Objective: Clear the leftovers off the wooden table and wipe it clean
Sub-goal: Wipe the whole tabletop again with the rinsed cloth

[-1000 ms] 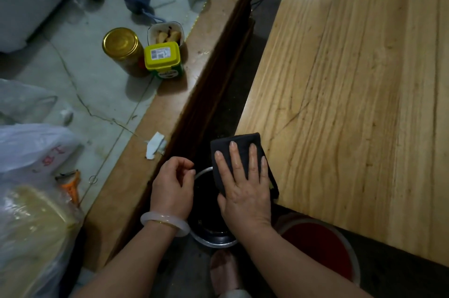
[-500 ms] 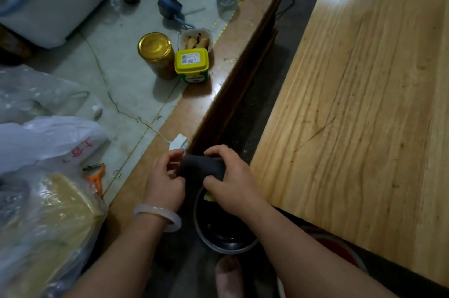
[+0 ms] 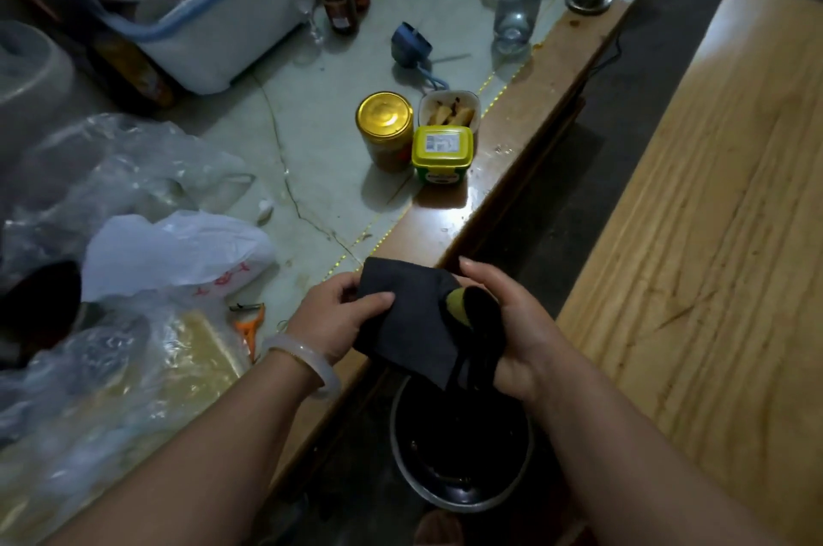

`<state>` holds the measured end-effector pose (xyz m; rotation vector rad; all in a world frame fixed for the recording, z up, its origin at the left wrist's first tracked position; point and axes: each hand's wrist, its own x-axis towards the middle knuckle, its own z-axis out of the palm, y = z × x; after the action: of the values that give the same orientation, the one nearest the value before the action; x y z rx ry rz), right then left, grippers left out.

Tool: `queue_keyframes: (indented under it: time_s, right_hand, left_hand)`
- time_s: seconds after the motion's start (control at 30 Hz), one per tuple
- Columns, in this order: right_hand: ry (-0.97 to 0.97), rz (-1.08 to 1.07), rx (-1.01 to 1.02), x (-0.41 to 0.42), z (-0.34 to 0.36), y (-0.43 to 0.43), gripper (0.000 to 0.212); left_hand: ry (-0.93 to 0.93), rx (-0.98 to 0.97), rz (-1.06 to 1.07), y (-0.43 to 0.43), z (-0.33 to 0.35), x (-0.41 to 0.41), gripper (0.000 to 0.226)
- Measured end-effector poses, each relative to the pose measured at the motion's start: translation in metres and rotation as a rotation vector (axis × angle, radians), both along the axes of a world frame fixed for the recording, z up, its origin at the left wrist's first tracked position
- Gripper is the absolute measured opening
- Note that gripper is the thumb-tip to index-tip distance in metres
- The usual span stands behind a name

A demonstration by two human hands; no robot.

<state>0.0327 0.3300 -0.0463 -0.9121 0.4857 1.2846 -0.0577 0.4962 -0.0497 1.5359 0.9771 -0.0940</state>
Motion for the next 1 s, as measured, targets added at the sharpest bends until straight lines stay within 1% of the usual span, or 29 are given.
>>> queue_keyframes:
  time_s: [0.07,0.17,0.23,0.27,0.3,0.37,0.4,0.43,0.5,0.6,0.63,0.67,0.7,0.8,0.83,0.9,0.93,0.97,1.0]
  right_hand:
    - [-0.046,0.06,-0.004,0.008,0.0,0.002,0.05]
    - [-0.123,0.14,-0.072,0.016,-0.008,0.007,0.054]
    - [-0.184,0.153,-0.15,0.016,-0.015,0.01,0.057]
    - [-0.239,0.15,-0.212,0.016,-0.019,0.012,0.054]
    - [-0.303,0.141,-0.272,0.016,-0.022,0.013,0.048]
    - [-0.43,0.126,-0.383,0.016,-0.025,0.015,0.027]
    - [-0.48,0.121,-0.439,0.016,-0.026,0.016,0.02]
    - [-0.515,0.119,-0.481,0.017,-0.029,0.019,0.017]
    - [-0.563,0.116,-0.545,0.02,-0.039,0.029,0.019]
    - [-0.631,0.087,-0.613,0.022,-0.052,0.049,0.04]
    - [-0.646,0.067,-0.623,0.024,-0.053,0.057,0.033]
    - [-0.659,0.047,-0.631,0.026,-0.054,0.066,0.022]
    - [-0.661,0.031,-0.629,0.029,-0.055,0.073,0.018]
    - [-0.65,0.018,-0.626,0.039,-0.057,0.094,0.022]
    - [-0.64,0.02,-0.618,0.041,-0.059,0.1,0.027]
    - [-0.598,0.059,-0.588,0.043,-0.062,0.108,0.056]
    - [-0.598,0.09,-0.592,0.043,-0.063,0.108,0.063]
    - [-0.612,0.118,-0.594,0.043,-0.067,0.105,0.061]
    - [-0.619,0.134,-0.589,0.041,-0.064,0.102,0.054]
  left_hand:
    - [-0.006,0.118,-0.063,0.006,0.004,0.004,0.019]
    - [-0.021,0.235,-0.101,0.018,0.008,0.012,0.019]
    - [-0.01,0.268,-0.127,0.025,0.007,0.015,0.018]
    - [-0.003,0.268,-0.134,0.028,0.006,0.015,0.018]
    - [0.005,0.27,-0.139,0.031,0.004,0.016,0.019]
    - [0.027,0.291,-0.15,0.036,0.0,0.017,0.021]
    - [0.035,0.295,-0.152,0.038,-0.002,0.018,0.021]
    - [0.036,0.291,-0.15,0.041,-0.004,0.021,0.022]
    - [0.048,0.286,-0.144,0.048,-0.008,0.025,0.022]
    - [0.076,0.288,-0.103,0.059,-0.014,0.035,0.025]
    - [0.08,0.29,-0.083,0.063,-0.016,0.04,0.027]
    - [0.088,0.288,-0.064,0.068,-0.017,0.043,0.03]
    - [0.091,0.277,-0.051,0.072,-0.018,0.046,0.033]
    - [0.083,0.204,-0.047,0.084,-0.018,0.053,0.051]
    - [0.085,0.203,-0.059,0.087,-0.019,0.053,0.057]
    - [0.13,0.253,-0.085,0.093,-0.024,0.05,0.064]
    - [0.159,0.29,-0.09,0.095,-0.026,0.047,0.064]
    - [0.165,0.317,-0.083,0.098,-0.03,0.042,0.064]
    - [0.168,0.329,-0.074,0.1,-0.032,0.038,0.063]
